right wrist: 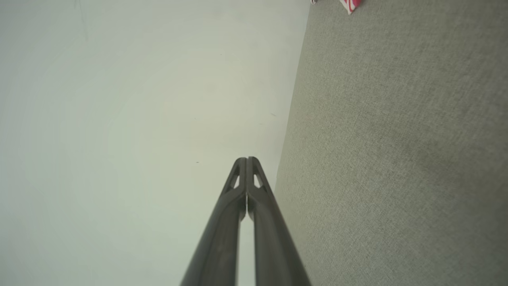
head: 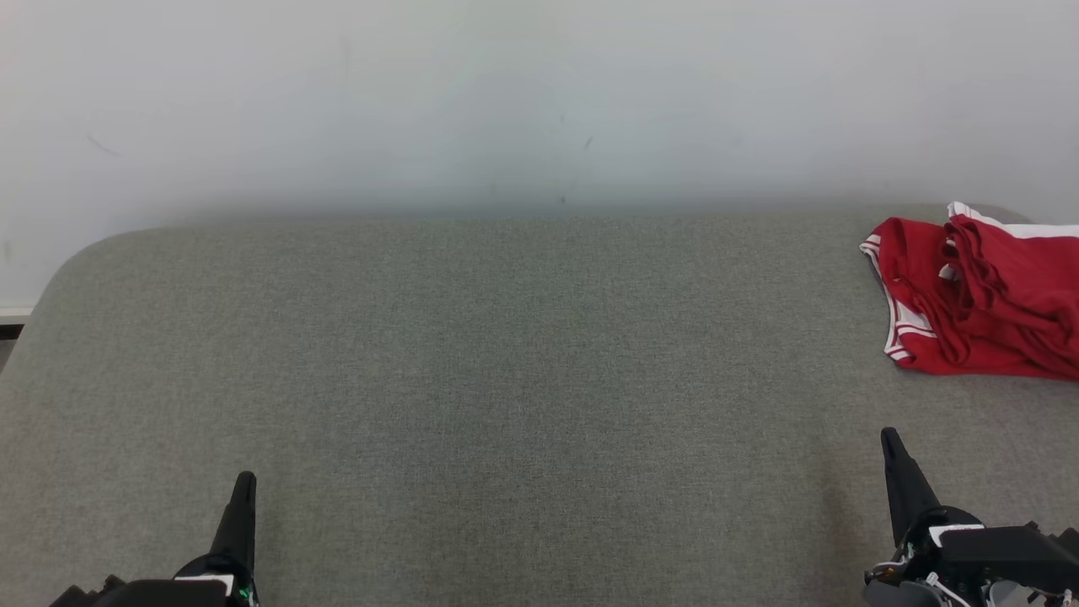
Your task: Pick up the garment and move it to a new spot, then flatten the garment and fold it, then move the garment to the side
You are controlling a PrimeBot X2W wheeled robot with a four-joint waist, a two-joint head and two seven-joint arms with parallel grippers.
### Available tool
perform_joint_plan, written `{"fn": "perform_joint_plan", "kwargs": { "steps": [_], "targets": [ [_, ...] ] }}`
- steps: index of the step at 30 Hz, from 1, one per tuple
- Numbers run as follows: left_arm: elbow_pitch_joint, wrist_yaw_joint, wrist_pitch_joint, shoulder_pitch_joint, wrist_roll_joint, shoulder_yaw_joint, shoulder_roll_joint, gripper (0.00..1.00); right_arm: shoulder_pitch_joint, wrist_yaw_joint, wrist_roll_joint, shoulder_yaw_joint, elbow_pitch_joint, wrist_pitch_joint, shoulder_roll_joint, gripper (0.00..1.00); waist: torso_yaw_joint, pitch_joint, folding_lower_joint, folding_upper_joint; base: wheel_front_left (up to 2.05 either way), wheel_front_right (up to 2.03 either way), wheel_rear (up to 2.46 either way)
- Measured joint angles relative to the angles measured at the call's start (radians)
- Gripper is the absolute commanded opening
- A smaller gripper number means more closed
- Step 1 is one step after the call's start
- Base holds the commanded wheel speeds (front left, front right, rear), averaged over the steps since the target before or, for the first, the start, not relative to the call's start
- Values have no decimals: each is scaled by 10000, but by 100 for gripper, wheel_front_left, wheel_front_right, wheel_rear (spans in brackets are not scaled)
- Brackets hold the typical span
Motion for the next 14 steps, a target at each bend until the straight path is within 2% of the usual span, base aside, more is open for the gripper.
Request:
{"fn": "perform_joint_plan", "kwargs": {
  "steps": [14],
  "targets": [
    [46,-44,253,-151,-938,52,-4,0,-153,0,869,-96,82,176,50,0,15,41,0,0,0,0,0]
  ]
}}
